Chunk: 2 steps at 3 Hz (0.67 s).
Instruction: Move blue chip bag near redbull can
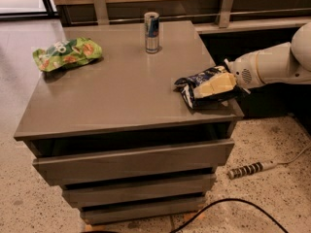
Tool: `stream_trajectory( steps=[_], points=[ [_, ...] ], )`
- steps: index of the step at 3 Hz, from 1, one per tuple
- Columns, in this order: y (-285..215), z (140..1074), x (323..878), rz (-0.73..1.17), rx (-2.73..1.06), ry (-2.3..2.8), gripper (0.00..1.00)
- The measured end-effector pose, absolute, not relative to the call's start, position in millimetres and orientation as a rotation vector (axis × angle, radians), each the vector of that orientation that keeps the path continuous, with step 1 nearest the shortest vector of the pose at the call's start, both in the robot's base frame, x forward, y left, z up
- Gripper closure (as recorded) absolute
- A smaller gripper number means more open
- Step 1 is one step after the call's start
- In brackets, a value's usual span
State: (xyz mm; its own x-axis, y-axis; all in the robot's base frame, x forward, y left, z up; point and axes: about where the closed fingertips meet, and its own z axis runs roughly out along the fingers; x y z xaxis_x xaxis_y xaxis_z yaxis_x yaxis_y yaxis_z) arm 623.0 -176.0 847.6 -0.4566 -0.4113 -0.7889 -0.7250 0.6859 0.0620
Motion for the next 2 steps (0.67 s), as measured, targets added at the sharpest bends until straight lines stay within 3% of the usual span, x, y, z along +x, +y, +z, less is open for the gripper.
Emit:
stream_trajectory(
  steps=[1,2],
  points=[
    [-169.0,838.5,614.9,0.460,-0.898,2.148,0.25],
    [-165.9,838.7,611.0,0.401,-0.917,2.166,0.54]
  ],
)
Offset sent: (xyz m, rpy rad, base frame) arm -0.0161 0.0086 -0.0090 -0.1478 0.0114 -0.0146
